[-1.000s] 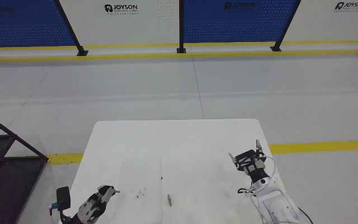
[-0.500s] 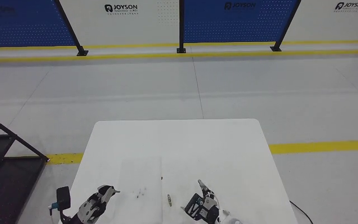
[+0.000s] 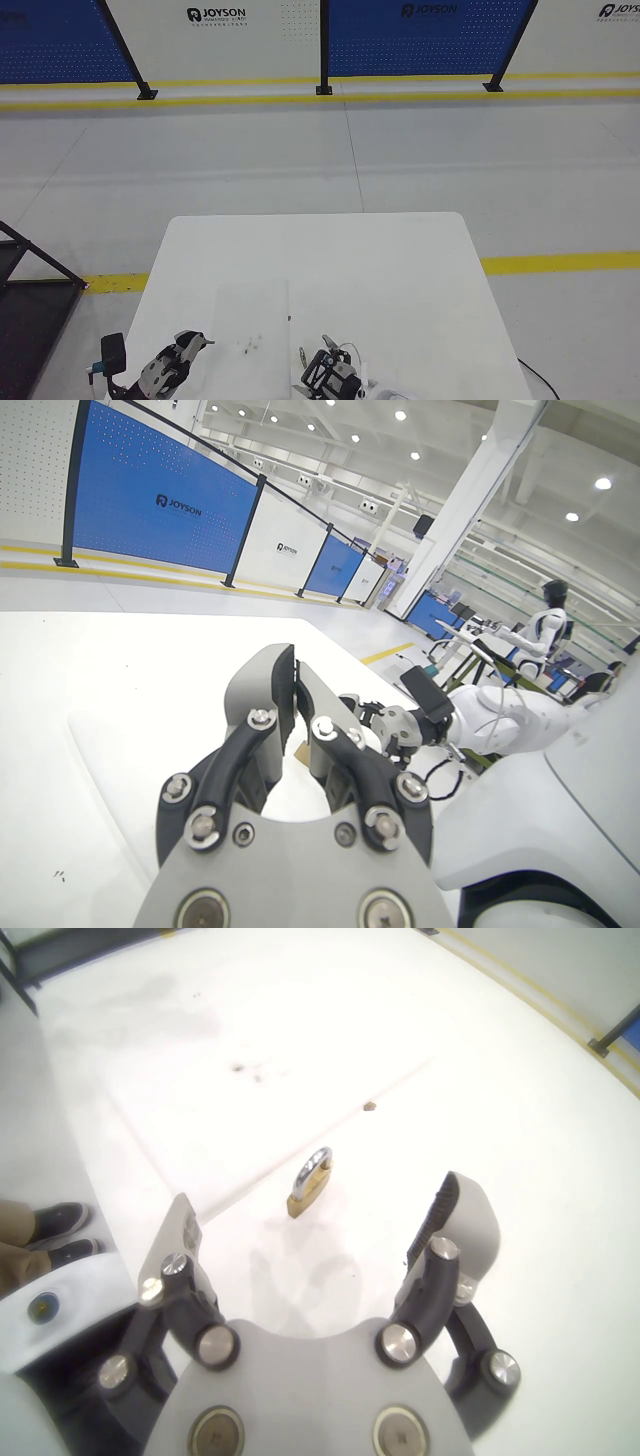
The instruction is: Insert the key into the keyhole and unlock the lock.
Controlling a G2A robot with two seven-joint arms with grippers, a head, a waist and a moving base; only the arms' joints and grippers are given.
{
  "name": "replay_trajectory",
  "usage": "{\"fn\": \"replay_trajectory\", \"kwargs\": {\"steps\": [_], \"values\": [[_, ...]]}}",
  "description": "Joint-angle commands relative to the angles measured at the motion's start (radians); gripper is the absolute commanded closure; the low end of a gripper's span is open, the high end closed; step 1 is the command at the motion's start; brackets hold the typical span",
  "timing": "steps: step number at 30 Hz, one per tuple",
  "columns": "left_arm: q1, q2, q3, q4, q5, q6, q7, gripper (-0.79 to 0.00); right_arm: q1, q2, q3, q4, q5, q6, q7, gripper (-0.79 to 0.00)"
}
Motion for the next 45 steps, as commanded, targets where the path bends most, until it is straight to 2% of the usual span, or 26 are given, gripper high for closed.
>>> {"fn": "replay_trajectory", "kwargs": {"steps": [1, 2, 5, 11, 16, 22, 24, 26, 30, 37, 41, 45], "values": [[0.0, 0.0, 0.0, 0.0, 0.0, 0.0, 0.0, 0.0, 0.013, -0.002, -0.009, 0.01, 0.004, 0.0, 0.005, -0.622], [0.0, 0.0, 0.0, 0.0, 0.0, 0.0, 0.0, 0.0, 0.019, -0.004, -0.013, 0.015, 0.01, 0.001, 0.008, -0.582], [0.0, 0.0, 0.0, 0.0, 0.0, 0.0, 0.0, 0.0, 0.038, -0.009, -0.025, 0.033, 0.035, 0.007, 0.015, -0.391], [0.0, 0.0, 0.0, 0.0, 0.0, 0.0, 0.0, 0.0, 0.075, -0.02, -0.049, 0.078, 0.071, 0.026, 0.035, -0.366], [0.0, 0.0, 0.0, 0.0, 0.0, 0.0, 0.0, 0.0, 0.104, -0.028, -0.071, 0.117, 0.082, 0.036, 0.047, -0.308], [0.0, 0.0, 0.0, 0.0, 0.0, 0.0, 0.0, 0.0, 0.133, -0.038, -0.094, 0.157, 0.087, 0.065, 0.045, -0.296], [0.0, 0.0, 0.0, 0.0, 0.0, 0.0, 0.0, 0.0, 0.141, -0.041, -0.101, 0.164, 0.089, 0.07, 0.042, -0.203], [0.0, 0.0, 0.0, 0.0, 0.0, 0.0, 0.0, 0.0, 0.145, -0.042, -0.104, 0.167, 0.088, 0.078, 0.035, 0.0], [0.0, 0.0, 0.0, 0.0, 0.0, 0.0, 0.0, 0.0, 0.138, -0.039, -0.1, 0.142, 0.088, 0.079, 0.015, 0.0], [0.0, 0.0, 0.0, 0.0, 0.0, 0.0, 0.0, 0.0, 0.044, -0.009, -0.02, -0.03, 0.129, 0.07, -0.059, 0.0], [0.0, 0.0, 0.0, 0.0, 0.0, 0.0, 0.0, 0.0, -0.037, 0.016, 0.06, -0.159, 0.181, 0.031, -0.124, 0.0], [0.0, 0.0, 0.0, 0.0, 0.0, 0.0, 0.0, 0.0, -0.119, 0.041, 0.149, -0.27, 0.291, -0.058, -0.182, 0.0]]}}
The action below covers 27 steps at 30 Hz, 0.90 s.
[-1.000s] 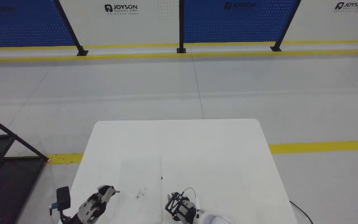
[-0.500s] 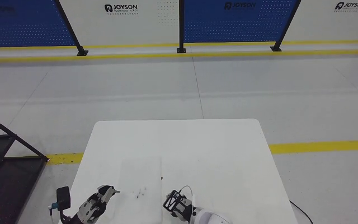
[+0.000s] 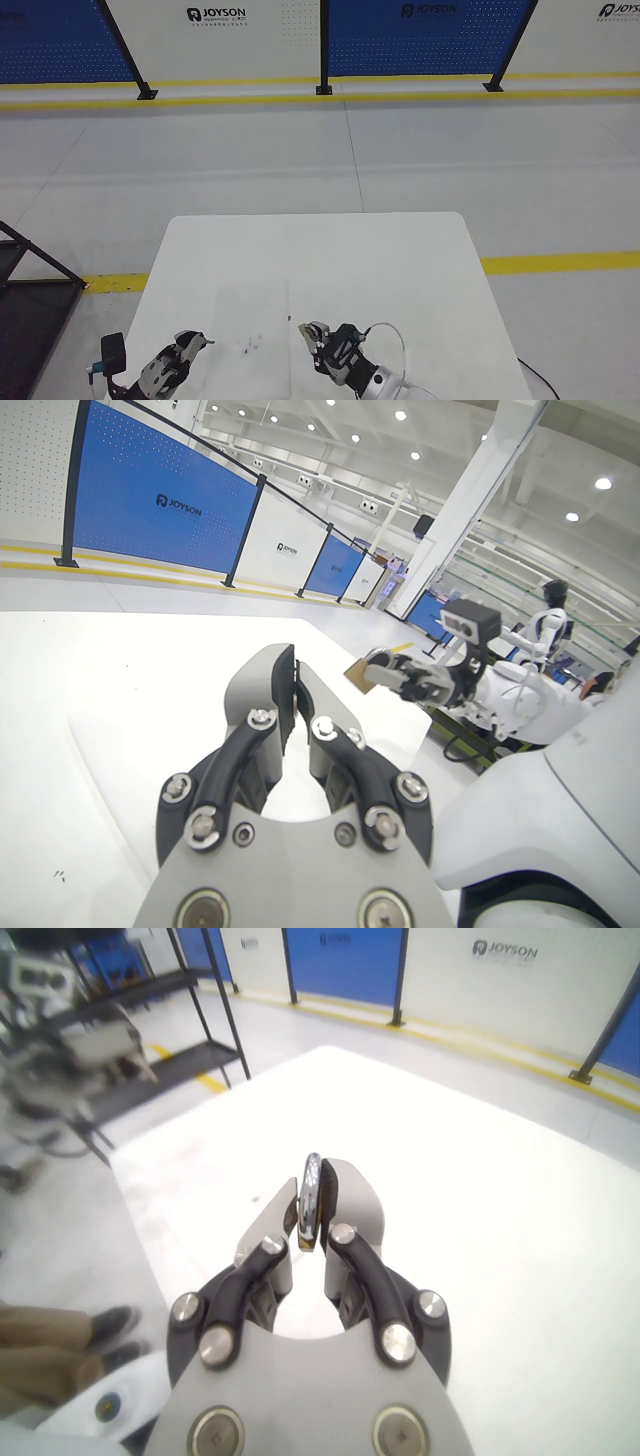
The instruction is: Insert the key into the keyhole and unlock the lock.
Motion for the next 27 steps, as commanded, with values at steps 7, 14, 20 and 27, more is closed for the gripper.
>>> {"fn": "replay_trajectory", "kwargs": {"steps": [7, 14, 20, 27], "values": [[0.0, 0.0, 0.0, 0.0, 0.0, 0.0, 0.0, 0.0, -0.055, 0.025, 0.121, -0.075, 0.216, -0.168, -0.004, 0.0], [0.0, 0.0, 0.0, 0.0, 0.0, 0.0, 0.0, 0.0, -0.055, 0.025, 0.121, -0.075, 0.216, -0.168, -0.004, 0.0], [0.0, 0.0, 0.0, 0.0, 0.0, 0.0, 0.0, 0.0, -0.054, 0.025, 0.121, -0.072, 0.219, -0.164, -0.003, 0.0], [-0.009, -0.004, 0.074, -0.05, -0.174, 0.0, -0.065, 0.0, 0.034, 0.012, 0.09, 0.02, 0.361, -0.181, -0.081, 0.0]]}}
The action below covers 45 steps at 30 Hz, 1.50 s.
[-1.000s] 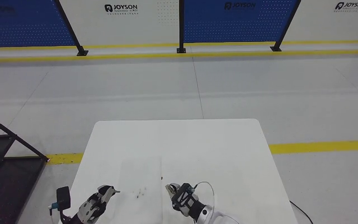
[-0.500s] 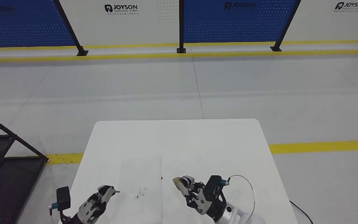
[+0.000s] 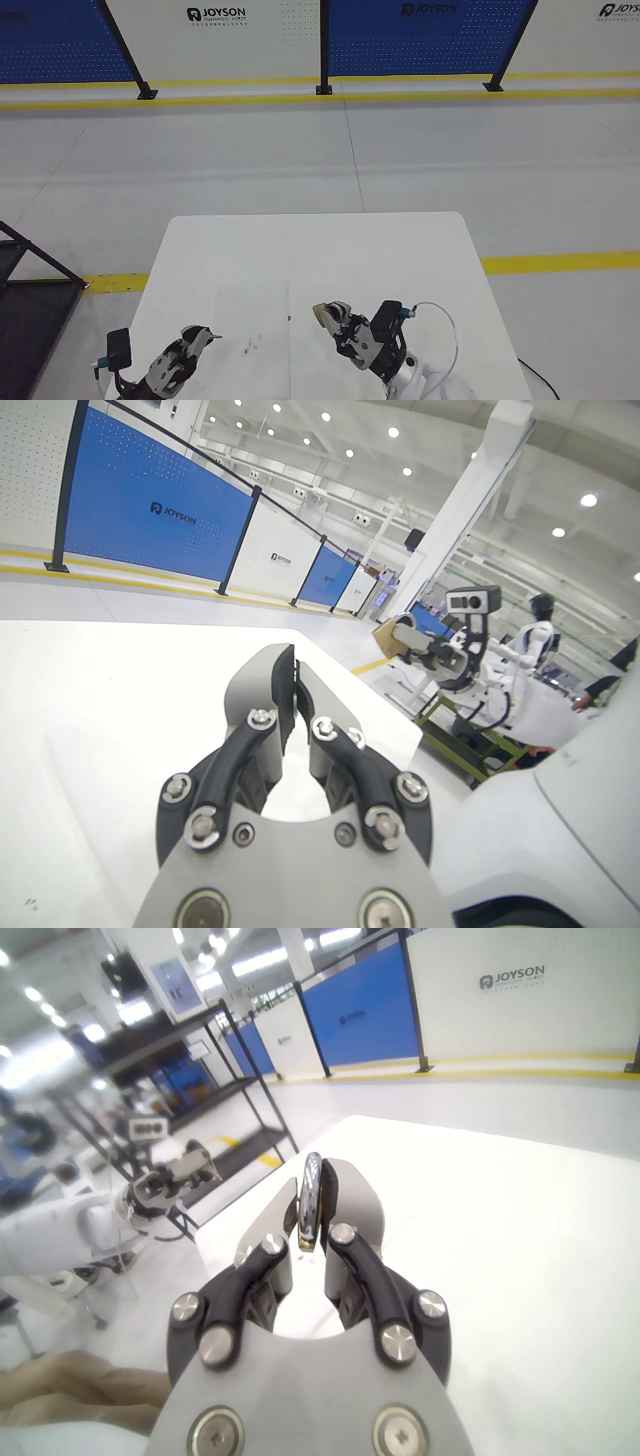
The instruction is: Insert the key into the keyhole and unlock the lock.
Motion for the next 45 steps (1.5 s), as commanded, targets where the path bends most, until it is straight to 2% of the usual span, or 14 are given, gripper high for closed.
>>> {"fn": "replay_trajectory", "kwargs": {"steps": [1, 9, 16, 33, 41, 45], "values": [[-0.003, 0.002, 0.029, -0.006, -0.086, -0.004, -0.03, 0.0, 0.021, -0.004, -0.018, 0.018, 0.021, -0.025, -0.032, 0.0], [-0.011, 0.038, 0.126, -0.06, -0.509, -0.004, -0.234, 0.0, 0.099, -0.027, -0.115, 0.082, 0.094, -0.102, -0.19, 0.0], [-0.017, 0.072, 0.135, -0.084, -0.801, -0.004, -0.449, 0.0, 0.157, -0.047, -0.195, 0.128, 0.183, -0.203, -0.274, 0.0], [-0.021, 0.071, 0.142, -0.086, -0.806, 0.007, -0.45, 0.0, 0.17, -0.052, -0.198, 0.138, 0.216, -0.2, -0.289, 0.0], [-0.051, 0.073, 0.225, -0.077, -1.019, 0.015, -0.533, 0.0, 0.215, -0.065, -0.237, 0.211, 0.303, -0.315, -0.328, 0.0], [-0.072, 0.077, 0.26, -0.078, -1.174, 0.006, -0.598, 0.0, 0.249, -0.081, -0.275, 0.239, 0.301, -0.31, -0.34, 0.0]]}}
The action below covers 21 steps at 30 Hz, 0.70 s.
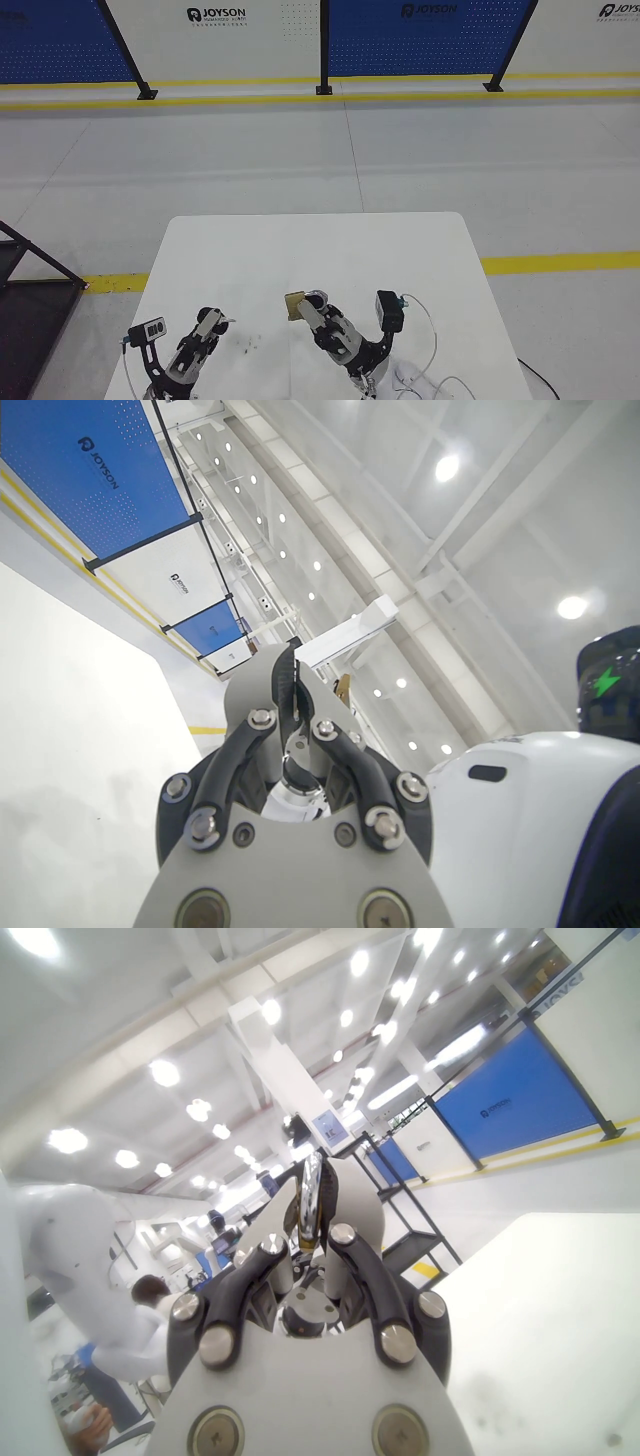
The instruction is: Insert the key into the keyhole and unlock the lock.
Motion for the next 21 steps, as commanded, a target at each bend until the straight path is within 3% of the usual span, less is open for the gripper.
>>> {"fn": "replay_trajectory", "kwargs": {"steps": [1, 7, 13, 21], "values": [[-0.011, 0.001, 0.017, -0.003, -0.07, -0.006, -0.027, 0.0, 0.012, -0.007, -0.019, 0.011, -0.008, 0.005, -0.005, 0.0], [-0.039, -0.009, 0.071, -0.027, -0.148, -0.012, -0.048, 0.0, 0.028, -0.03, -0.066, 0.04, -0.067, 0.068, -0.083, 0.0], [-0.058, -0.043, 0.108, -0.057, -0.036, -0.012, 0.043, 0.0, 0.037, -0.051, -0.102, 0.073, -0.116, 0.112, -0.168, 0.0], [-0.08, -0.085, 0.148, -0.049, 0.13, -0.012, 0.163, 0.0, 0.057, -0.062, -0.115, 0.106, -0.113, 0.116, -0.191, 0.0]]}}
